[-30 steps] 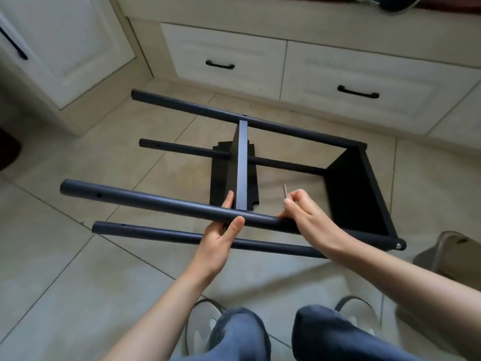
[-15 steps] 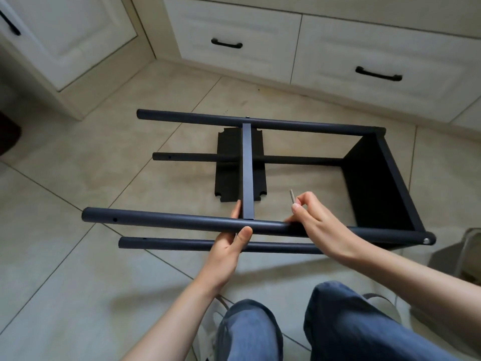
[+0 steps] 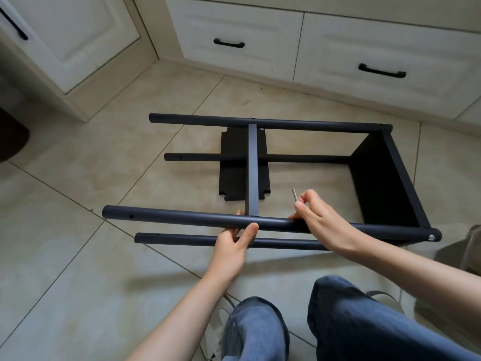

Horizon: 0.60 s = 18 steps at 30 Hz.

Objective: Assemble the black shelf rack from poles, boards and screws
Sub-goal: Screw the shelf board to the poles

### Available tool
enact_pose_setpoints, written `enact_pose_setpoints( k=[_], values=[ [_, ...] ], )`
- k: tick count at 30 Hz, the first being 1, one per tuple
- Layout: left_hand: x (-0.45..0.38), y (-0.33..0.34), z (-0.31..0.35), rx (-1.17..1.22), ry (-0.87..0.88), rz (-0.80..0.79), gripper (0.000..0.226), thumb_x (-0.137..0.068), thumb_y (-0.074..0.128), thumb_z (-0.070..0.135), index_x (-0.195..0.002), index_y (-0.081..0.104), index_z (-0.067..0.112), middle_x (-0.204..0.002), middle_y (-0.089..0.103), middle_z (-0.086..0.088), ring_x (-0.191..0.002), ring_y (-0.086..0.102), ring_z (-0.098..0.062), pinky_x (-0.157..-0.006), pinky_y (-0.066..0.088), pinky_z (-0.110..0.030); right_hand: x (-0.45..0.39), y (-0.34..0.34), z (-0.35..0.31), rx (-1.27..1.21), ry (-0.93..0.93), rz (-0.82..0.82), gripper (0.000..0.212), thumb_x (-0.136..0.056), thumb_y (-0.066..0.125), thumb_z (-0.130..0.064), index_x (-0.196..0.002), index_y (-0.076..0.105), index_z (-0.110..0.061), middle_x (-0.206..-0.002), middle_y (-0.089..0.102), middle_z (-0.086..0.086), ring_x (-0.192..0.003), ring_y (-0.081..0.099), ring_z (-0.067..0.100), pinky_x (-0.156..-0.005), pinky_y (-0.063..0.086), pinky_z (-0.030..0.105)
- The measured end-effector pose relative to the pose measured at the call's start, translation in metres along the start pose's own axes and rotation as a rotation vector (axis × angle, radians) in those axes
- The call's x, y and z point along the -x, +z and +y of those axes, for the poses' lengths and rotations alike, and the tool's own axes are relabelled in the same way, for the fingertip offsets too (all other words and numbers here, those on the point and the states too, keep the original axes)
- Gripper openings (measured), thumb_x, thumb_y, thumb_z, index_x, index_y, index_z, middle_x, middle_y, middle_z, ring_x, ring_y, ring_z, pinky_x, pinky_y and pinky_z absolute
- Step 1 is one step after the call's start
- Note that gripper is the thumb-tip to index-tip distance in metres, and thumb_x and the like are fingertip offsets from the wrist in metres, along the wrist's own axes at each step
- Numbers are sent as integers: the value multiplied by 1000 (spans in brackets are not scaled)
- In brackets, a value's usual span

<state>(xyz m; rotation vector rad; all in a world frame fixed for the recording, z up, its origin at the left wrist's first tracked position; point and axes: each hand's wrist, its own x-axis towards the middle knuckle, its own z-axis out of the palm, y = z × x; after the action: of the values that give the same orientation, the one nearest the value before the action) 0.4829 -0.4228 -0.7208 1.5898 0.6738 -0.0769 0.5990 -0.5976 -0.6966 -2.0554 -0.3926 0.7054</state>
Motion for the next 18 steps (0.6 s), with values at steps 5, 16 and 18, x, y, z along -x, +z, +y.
enact_pose_setpoints(
  k=[5, 16, 18],
  values=[
    [12, -10, 7, -538, -7, 238, 57, -75, 58, 78, -57, 63, 24, -63, 68, 12, -77, 67, -14, -71, 54, -32, 3, 3, -1, 8, 7, 1, 19, -104, 35, -33, -93, 41, -20, -101, 67, 11, -97, 57, 26, -79, 42, 24],
    [-19, -48, 48, -1444, 785, 151, 72, -66, 75, 71, -113, 63, 17, -97, 58, -3, -88, 55, -24, -73, 45, -35, 8, 12, -5, 28, 0, -48, 19, -103, 34, -32, -94, 40, -16, -100, 67, 17, -92, 57, 34, -74, 44, 35],
    [-32, -53, 52, -1498, 657, -30, 97, -71, 61, 79, -149, 38, 28, -126, 51, -4, -115, 49, -24, -100, 40, -37, 9, 12, -6, 30, -8, -54, 19, -104, 33, -31, -95, 39, -15, -99, 67, 18, -91, 57, 35, -79, 46, 42]
  ],
)
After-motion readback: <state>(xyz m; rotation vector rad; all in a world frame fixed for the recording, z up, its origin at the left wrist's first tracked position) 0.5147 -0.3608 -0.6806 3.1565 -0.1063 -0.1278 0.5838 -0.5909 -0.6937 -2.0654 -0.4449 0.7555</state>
